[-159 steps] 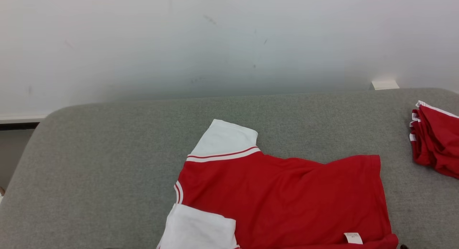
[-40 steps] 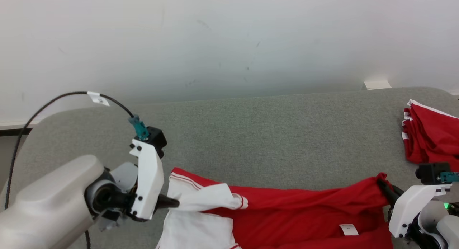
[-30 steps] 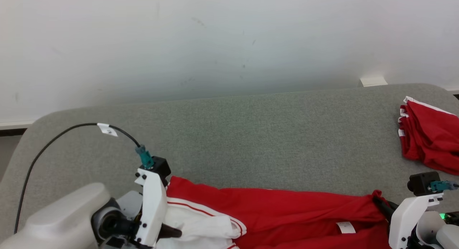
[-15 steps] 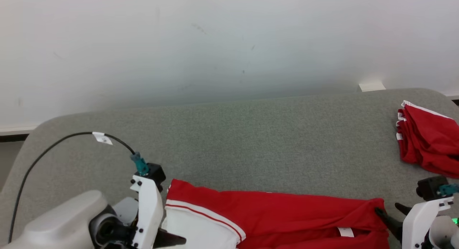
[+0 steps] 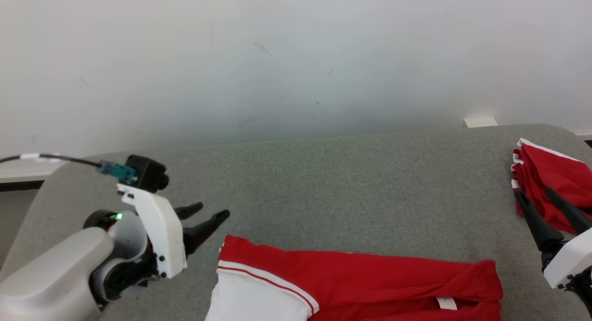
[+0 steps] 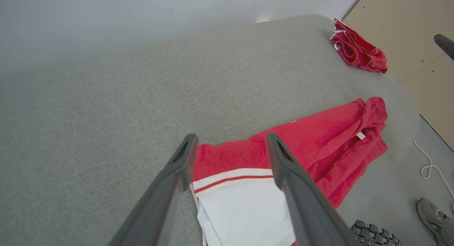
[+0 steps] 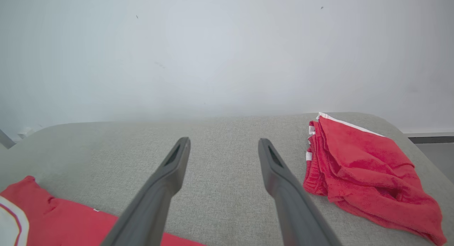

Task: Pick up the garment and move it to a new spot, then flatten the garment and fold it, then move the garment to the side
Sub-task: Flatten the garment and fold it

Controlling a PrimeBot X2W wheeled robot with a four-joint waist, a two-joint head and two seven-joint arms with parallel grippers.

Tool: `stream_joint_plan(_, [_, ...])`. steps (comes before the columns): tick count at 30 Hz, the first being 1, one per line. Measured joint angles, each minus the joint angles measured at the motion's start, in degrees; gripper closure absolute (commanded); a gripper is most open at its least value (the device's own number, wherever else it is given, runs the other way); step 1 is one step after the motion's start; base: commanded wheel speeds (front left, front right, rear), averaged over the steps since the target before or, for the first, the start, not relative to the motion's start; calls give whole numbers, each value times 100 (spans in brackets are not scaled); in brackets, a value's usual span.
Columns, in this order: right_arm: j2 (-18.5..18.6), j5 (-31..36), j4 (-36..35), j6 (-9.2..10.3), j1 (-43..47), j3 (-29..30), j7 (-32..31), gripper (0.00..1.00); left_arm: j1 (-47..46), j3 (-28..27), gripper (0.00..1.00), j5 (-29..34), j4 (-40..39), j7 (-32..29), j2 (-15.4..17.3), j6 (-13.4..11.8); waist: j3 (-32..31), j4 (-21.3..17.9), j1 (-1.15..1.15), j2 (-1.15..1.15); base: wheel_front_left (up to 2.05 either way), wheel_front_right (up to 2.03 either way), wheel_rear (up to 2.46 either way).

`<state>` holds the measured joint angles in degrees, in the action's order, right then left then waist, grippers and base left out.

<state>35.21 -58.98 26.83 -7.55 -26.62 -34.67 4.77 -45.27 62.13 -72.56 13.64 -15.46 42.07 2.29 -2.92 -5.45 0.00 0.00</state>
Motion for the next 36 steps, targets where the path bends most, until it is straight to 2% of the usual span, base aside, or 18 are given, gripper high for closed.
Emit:
stream_joint_plan(1, [0, 0, 0, 0, 0, 0, 0, 0, 0, 0, 0, 0, 0, 0, 0, 0, 0, 0, 0, 0, 0, 0, 0])
stream_joint_plan(4, [-153, 426, -287, 1, 269, 510, 419, 0, 231, -282, 0, 408, -110, 1120, 126, -436, -9, 49, 1, 0, 0, 0, 0])
stream_joint_plan(5, [-153, 426, -287, 1, 269, 510, 419, 0, 231, -282, 0, 408, -110, 1120, 126, -436, -9, 49, 1, 0, 0, 0, 0])
stream_joint_plan(7, [-278, 669, -470, 1, 460, 831, 581, 0, 379, -424, 0, 487, -188, 1608, 176, -625, -18, 77, 0, 0, 0, 0, 0])
stream_joint_plan(8, [-420, 971, -631, 0, 680, 1189, 690, 0, 567, -608, 0, 516, -326, 2083, 190, -900, -25, 104, 0, 0, 0, 0, 0])
stream_joint_plan(9, [-420, 971, -631, 0, 680, 1189, 690, 0, 567, -608, 0, 516, -326, 2083, 190, -900, -25, 104, 0, 0, 0, 0, 0])
stream_joint_plan(12, [-720, 1381, -842, 1, 1067, 1824, 773, 0, 884, -793, 0, 591, -524, 2652, 216, -1256, -19, 143, 0, 0, 0, 0, 0])
stream_joint_plan(15, [-1104, 1770, -1067, 1, 1516, 2358, 781, 0, 1282, -947, 0, 643, -715, 2909, 197, -1557, 0, 175, 0, 0, 0, 0, 0])
stream_joint_plan(19, [-1589, 2191, -1419, 1, 2065, 2949, 682, 0, 1890, -1315, 0, 767, -946, 3032, -52, -1823, 40, 214, 0, 0, 0, 0, 0])
stream_joint_plan(21, [-1791, 2407, -1577, 1, 2344, 3192, 601, 0, 2230, -1791, 0, 1053, -1093, 3044, -296, -1924, 75, 235, 0, 0, 0, 0, 0])
stream_joint_plan(23, [-2046, 2426, -1695, 1, 2547, 3344, 519, 0, 2551, -2242, 0, 1436, -1218, 3054, -547, -1919, 123, 250, 0, 0, 0, 0, 0])
stream_joint_plan(29, [-2418, 2689, -1685, 1, 2923, 3588, 381, 0, 3672, -3366, 0, 2473, -1356, 3054, -1569, -1541, 220, 252, 0, 0, 0, 0, 0])
stream_joint_plan(36, [-2546, 2871, -1410, 1, 3030, 3609, 270, 0, 4280, -4146, 0, 3214, -1069, 3054, -2477, -960, 261, 208, 0, 0, 0, 0, 0])
